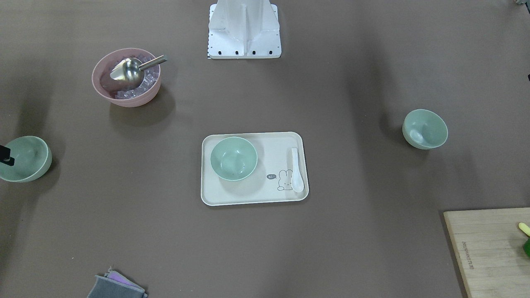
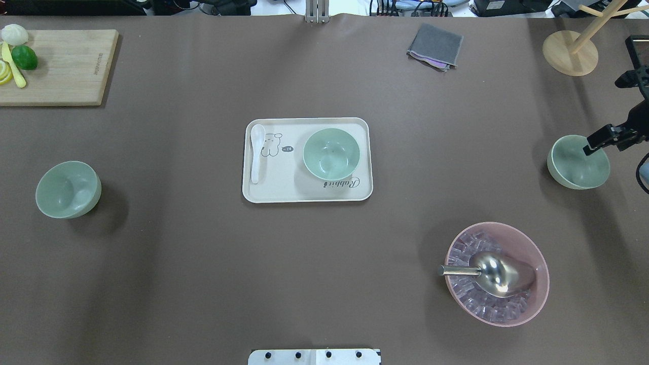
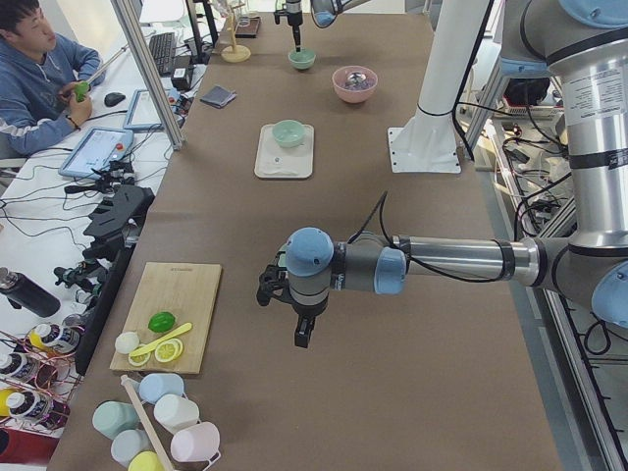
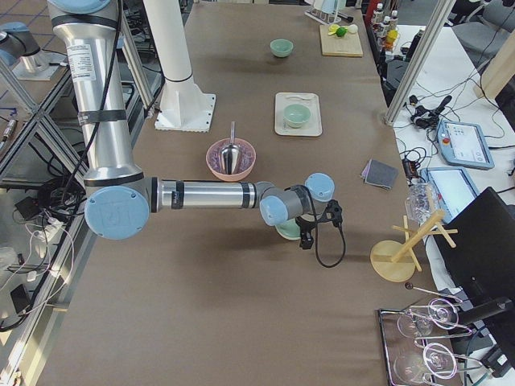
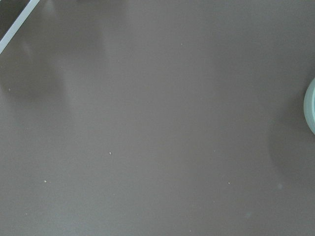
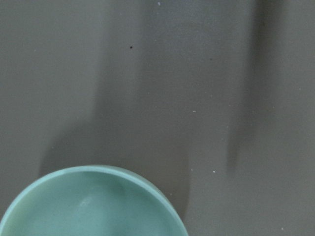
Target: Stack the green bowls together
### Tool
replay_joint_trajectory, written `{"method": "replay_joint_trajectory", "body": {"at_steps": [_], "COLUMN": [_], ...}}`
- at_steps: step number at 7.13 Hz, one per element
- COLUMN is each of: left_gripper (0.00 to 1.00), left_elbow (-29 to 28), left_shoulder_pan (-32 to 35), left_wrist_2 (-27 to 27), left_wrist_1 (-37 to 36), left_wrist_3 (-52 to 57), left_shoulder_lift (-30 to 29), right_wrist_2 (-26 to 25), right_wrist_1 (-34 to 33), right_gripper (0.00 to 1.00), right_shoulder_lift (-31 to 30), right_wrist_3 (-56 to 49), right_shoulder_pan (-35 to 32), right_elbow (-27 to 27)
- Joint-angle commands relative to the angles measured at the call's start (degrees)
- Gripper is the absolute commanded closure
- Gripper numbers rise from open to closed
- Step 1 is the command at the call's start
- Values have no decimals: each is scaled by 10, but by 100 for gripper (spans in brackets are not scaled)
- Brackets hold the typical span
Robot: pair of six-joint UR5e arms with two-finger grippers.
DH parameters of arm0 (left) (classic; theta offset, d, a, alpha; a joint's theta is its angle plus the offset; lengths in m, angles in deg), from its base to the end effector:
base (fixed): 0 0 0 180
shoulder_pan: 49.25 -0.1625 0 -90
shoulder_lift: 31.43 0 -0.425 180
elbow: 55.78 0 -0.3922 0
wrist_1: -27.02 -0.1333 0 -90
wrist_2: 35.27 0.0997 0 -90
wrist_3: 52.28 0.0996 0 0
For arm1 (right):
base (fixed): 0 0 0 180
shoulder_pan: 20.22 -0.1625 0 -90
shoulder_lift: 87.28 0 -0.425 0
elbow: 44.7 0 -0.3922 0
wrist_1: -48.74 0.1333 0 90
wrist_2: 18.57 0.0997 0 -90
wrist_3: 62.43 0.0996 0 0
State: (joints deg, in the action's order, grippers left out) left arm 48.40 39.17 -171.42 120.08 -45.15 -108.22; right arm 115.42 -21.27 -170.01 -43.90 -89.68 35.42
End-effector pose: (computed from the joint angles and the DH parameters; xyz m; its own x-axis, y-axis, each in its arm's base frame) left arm -0.0504 -0.4009 0.6314 0.6824 0.1930 -0.7051 -0.1131 0.9808 0.1590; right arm -0.1372 -0.5489 0.6405 0.6762 -0.1395 0.7234 0.1265 0.9893 0.0726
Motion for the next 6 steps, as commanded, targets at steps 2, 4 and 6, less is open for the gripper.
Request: {"method": "replay_joint_trajectory", "body": {"at_steps": [2, 4, 6], "left_gripper": [2, 2, 2], "left_elbow": [0, 0, 1], "left_shoulder_pan": [0, -5, -52], "left_wrist_2": [-5, -13, -17], "left_wrist_1": [-1, 0, 66], "left_wrist_3": [-3, -36, -165], "left_shoulder_lift": [1, 0, -2], "right_wrist_2": [0, 1, 7], "right_wrist_1": [0, 1, -8], "right_gripper": [100, 100, 100], "right_shoulder_lift": [0, 3, 10], "right_wrist_3": [21, 20, 28], "right_shoulder_pan": [6, 7, 14], "right_elbow": [-8, -1, 47]}}
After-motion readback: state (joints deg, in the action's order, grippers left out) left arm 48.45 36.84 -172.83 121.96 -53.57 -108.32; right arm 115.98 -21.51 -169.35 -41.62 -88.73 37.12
